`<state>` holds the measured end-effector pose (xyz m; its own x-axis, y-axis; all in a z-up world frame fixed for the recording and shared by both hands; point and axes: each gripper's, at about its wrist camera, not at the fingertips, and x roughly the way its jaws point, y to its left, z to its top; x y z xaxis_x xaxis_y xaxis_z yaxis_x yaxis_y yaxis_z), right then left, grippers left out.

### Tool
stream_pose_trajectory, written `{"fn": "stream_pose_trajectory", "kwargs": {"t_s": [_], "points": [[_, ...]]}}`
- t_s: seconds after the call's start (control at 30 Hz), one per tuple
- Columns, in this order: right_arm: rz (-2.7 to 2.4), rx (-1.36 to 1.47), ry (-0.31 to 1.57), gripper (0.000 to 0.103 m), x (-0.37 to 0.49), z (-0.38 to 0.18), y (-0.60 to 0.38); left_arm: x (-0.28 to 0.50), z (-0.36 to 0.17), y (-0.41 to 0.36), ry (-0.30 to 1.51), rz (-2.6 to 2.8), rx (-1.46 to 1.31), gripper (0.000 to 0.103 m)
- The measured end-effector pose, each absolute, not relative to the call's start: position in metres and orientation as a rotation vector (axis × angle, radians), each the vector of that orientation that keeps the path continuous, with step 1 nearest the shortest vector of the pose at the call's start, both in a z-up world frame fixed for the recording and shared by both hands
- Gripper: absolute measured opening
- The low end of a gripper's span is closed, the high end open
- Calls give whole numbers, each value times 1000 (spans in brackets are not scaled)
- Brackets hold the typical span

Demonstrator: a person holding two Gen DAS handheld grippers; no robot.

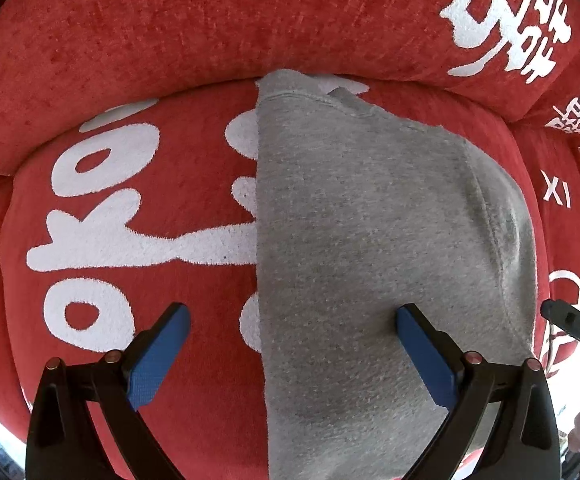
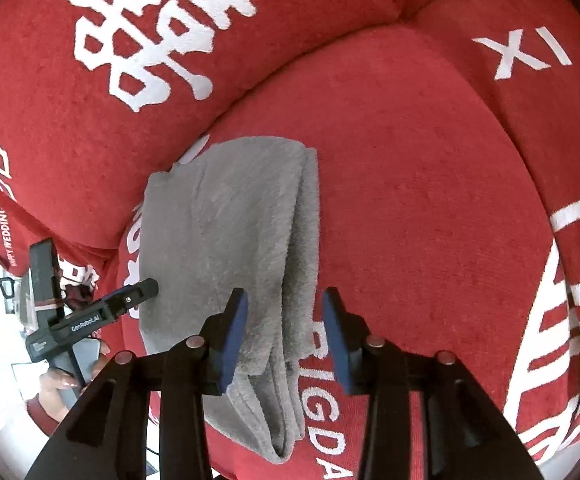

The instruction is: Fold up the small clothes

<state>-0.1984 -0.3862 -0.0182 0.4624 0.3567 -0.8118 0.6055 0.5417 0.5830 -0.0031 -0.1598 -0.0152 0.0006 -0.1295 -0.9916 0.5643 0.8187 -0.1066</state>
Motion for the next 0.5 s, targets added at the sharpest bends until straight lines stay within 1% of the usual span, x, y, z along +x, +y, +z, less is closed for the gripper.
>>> {"fn": "stream_pose_trajectory", "kwargs": {"t_s": [0.1, 0.27, 0.37, 0.5], "points": [[-174, 1090, 1124, 43, -199, -24, -388, -3, -16, -165, 1484, -575, 369, 103], [-127, 1138, 1121, 51, -202, -32, -393, 7, -16, -164, 1524, -668, 286, 103], [-81, 1168, 1111, 58, -200, -40, -396, 20, -28, -163, 1610, -751, 203, 103], [-34, 1207, 1105, 58, -199, -52, -401, 29, -43, -164, 1696, -810, 109, 103]]}}
